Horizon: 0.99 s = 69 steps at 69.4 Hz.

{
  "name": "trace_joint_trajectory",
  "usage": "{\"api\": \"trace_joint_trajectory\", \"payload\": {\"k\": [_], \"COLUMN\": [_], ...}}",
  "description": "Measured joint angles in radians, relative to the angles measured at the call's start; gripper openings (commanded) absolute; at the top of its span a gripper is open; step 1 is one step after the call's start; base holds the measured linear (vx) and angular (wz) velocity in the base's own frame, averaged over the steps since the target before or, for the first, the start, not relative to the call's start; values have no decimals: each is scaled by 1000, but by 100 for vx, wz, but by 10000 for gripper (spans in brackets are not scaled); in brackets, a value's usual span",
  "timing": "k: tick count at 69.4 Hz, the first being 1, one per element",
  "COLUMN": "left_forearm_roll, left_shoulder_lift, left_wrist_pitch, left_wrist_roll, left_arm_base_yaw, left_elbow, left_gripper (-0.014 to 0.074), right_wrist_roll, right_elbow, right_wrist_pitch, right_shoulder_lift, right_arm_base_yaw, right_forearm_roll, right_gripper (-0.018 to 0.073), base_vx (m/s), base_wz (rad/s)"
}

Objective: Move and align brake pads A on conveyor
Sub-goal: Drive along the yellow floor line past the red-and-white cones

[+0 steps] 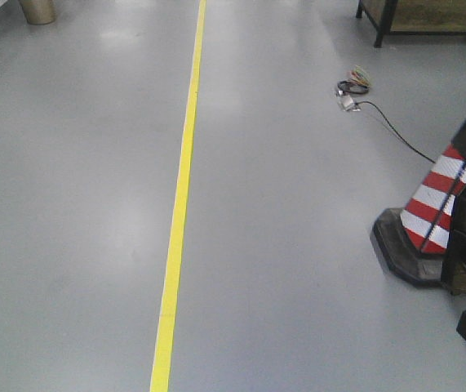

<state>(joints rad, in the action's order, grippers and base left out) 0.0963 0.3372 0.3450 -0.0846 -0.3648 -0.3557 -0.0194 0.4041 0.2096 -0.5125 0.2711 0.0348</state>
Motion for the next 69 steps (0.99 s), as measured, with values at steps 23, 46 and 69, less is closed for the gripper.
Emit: {"api": "trace_joint_trajectory", "payload": {"k": [23, 46, 69], "left_forearm_roll": [0, 0, 1], "left_shoulder_lift": [0, 0, 0], "left_wrist_pitch": [0, 0, 0], "left_wrist_roll": [0, 0, 0], "left_arm_base_yaw": [0, 0, 0], "left_elbow": [0, 0, 0], "left_gripper": [42, 42, 42], "right_wrist_roll": [0, 0, 0], "right_elbow": [0, 0, 0], "right_wrist_pitch": [0, 0, 0], "right_shoulder_lift": [0, 0, 0], "right_arm_base_yaw": [0, 0, 0], "right_forearm_roll": [0, 0, 0], "right_gripper": [8, 8, 8], "base_vx": [55, 46, 40], "base_wz": [6, -13, -50]}}
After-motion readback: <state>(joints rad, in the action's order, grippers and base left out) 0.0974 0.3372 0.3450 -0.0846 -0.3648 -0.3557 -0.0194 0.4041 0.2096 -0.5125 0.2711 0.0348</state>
